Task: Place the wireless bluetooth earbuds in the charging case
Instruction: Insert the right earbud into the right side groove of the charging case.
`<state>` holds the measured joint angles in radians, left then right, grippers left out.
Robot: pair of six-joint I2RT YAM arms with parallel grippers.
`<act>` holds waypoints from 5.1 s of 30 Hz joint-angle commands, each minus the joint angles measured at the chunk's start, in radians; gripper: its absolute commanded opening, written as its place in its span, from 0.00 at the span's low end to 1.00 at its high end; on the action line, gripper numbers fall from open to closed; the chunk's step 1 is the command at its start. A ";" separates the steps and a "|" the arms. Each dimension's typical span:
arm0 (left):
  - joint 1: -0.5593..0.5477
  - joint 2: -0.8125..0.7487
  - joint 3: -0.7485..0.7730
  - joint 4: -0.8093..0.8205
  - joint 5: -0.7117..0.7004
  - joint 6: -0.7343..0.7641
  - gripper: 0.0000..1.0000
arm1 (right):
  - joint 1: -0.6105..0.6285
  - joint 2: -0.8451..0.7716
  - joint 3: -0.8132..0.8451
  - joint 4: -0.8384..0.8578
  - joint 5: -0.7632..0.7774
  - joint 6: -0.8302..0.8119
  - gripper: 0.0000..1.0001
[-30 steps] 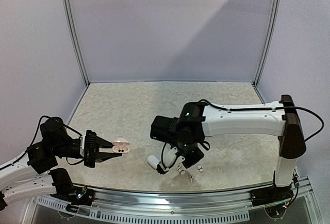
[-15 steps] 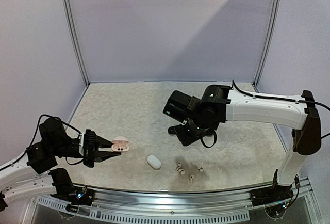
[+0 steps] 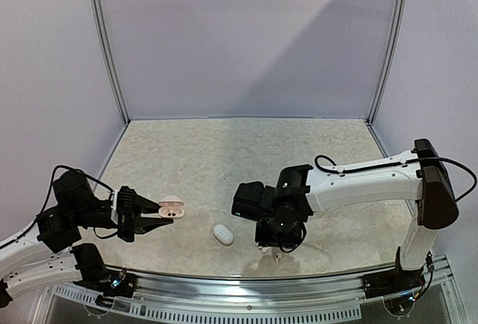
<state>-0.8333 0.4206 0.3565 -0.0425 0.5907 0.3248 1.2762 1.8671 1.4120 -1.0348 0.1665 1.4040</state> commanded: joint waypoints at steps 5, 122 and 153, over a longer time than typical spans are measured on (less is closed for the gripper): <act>0.016 -0.017 0.015 -0.007 0.017 -0.003 0.00 | 0.000 0.024 -0.083 0.057 -0.033 0.082 0.35; 0.020 0.225 0.155 0.520 -0.493 -0.124 0.00 | 0.127 0.121 0.700 0.809 0.434 -1.163 0.00; 0.022 0.219 0.164 0.546 -0.561 -0.124 0.00 | 0.110 0.193 0.745 0.642 0.413 -1.116 0.08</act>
<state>-0.8223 0.6529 0.4911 0.4351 0.0467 0.1909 1.3907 2.0079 2.1258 -0.2707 0.5785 0.2741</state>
